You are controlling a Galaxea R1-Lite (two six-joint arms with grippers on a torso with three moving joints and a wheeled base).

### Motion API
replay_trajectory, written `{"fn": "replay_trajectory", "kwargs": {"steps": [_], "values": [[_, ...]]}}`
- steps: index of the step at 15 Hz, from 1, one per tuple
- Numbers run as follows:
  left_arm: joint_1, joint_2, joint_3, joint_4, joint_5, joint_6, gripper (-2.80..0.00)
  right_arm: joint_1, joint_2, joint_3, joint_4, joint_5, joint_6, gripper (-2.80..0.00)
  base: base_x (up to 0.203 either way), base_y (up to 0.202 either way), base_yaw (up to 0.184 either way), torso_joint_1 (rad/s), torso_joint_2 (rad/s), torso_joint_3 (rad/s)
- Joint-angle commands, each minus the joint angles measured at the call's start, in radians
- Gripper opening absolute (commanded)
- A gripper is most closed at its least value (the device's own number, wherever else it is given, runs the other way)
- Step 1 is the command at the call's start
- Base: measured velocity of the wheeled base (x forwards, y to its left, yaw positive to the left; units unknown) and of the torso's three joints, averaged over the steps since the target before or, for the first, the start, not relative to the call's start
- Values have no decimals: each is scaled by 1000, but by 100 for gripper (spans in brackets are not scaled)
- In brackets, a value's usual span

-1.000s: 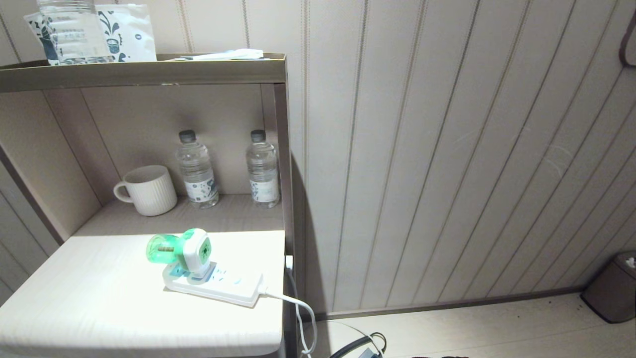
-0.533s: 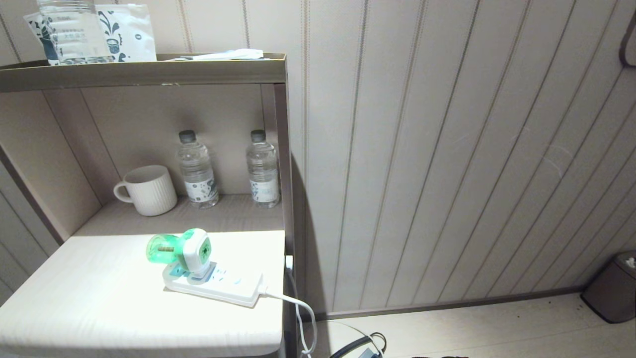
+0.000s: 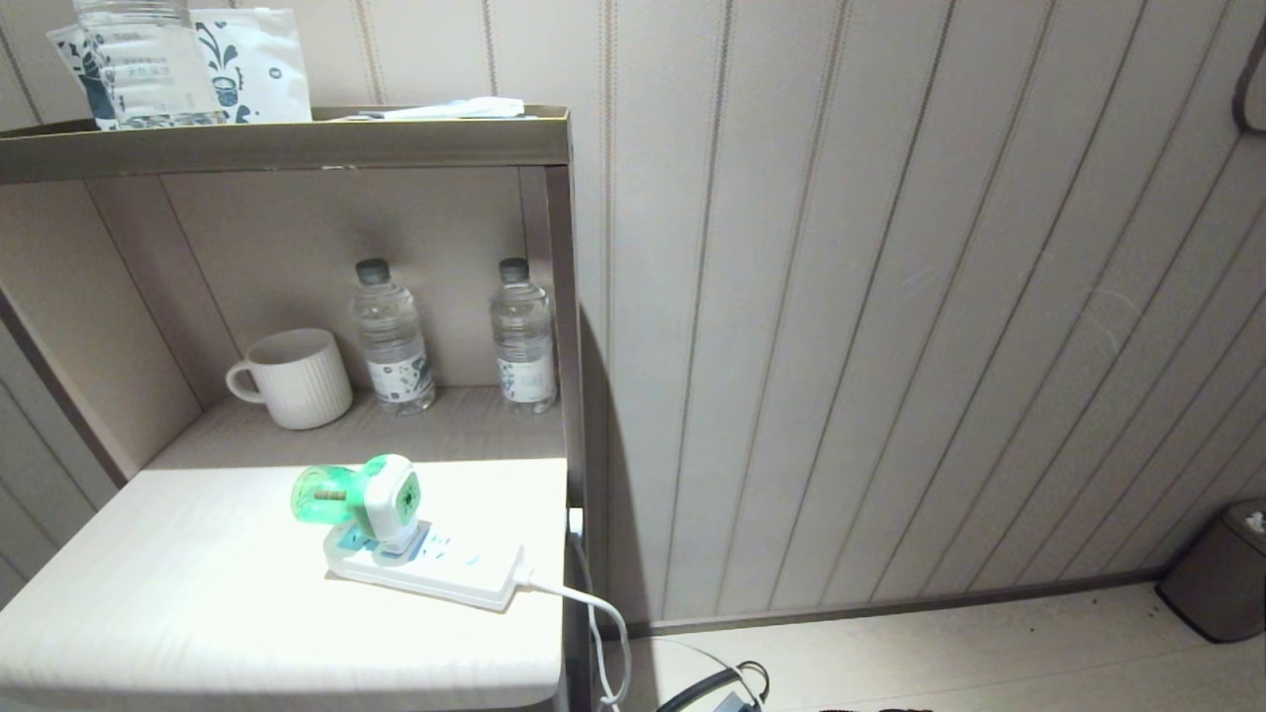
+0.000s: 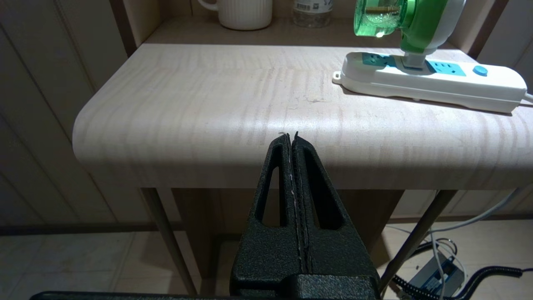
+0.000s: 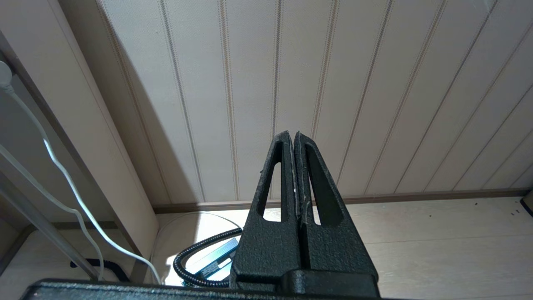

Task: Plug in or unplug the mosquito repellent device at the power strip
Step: Hold the socket with your right hand and unplug it with your left hand

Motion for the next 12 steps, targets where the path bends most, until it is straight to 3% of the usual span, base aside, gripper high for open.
{"fn": "replay_trajectory", "kwargs": {"steps": [1,3,5,9,12], "values": [[0,2,0,1,-1,2,-280,1,1,0,0,0,-1,-280,0,0,0,0,0,0],[0,0,-1,2,2,14,-280,1,1,0,0,0,0,-280,0,0,0,0,0,0],[0,28,-80,5,-7,52,-280,1,1,0,0,0,-1,-280,0,0,0,0,0,0],[0,293,-493,82,-42,69,-280,1,-2,0,0,0,-14,-280,0,0,0,0,0,0],[-2,505,-855,175,-152,73,-280,1,-2,0,-2,0,-6,-280,0,0,0,0,0,0]]}}
